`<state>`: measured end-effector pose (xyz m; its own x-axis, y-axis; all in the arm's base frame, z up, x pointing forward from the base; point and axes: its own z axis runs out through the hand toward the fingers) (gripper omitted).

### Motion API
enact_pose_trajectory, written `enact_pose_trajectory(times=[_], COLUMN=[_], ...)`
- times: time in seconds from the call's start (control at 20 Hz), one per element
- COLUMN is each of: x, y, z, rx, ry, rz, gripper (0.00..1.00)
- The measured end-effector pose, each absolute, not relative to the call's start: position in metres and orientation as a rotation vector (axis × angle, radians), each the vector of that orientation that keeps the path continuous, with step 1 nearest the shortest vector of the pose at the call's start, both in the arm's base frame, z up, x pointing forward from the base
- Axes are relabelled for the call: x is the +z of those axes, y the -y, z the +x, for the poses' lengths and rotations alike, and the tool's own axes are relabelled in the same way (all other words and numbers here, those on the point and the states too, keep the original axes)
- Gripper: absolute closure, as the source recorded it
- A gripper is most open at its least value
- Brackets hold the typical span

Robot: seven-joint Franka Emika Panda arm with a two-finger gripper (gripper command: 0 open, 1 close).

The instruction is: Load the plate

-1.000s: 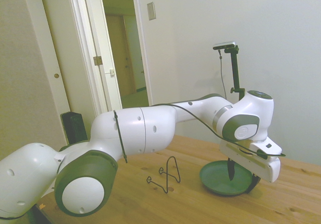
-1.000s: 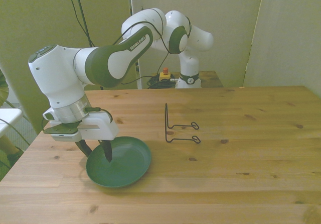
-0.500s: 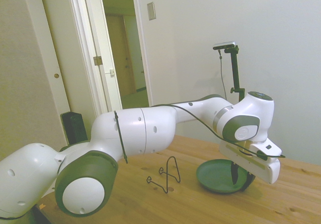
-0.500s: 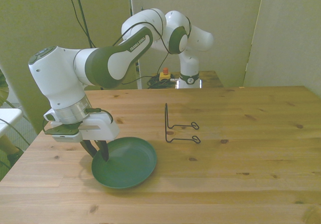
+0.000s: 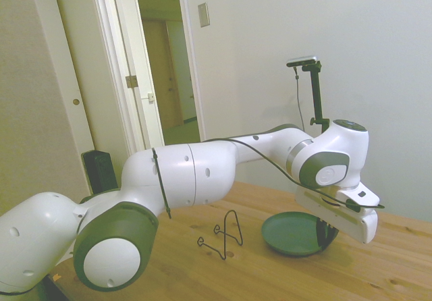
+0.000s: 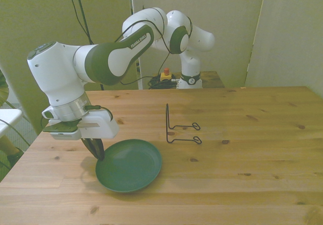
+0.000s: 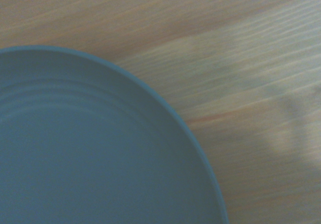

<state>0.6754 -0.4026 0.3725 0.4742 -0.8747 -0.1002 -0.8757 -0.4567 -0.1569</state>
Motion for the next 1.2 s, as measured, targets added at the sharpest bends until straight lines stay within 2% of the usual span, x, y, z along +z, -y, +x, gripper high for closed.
enact_pose_trajectory(times=[0.25,0.6,1.0,1.2], x=[0.414,0.480,0.550,0.564], y=[0.399,0.383,0.361,0.345], z=[0.666,0.627,0.550,0.508], rx=[-0.031,-0.066,-0.146,-0.187], ry=[-1.458,-1.350,-1.271,-1.266], rz=[-2.559,-2.590,-2.595,-2.576], gripper=[1.00,1.00,1.00,1.00])
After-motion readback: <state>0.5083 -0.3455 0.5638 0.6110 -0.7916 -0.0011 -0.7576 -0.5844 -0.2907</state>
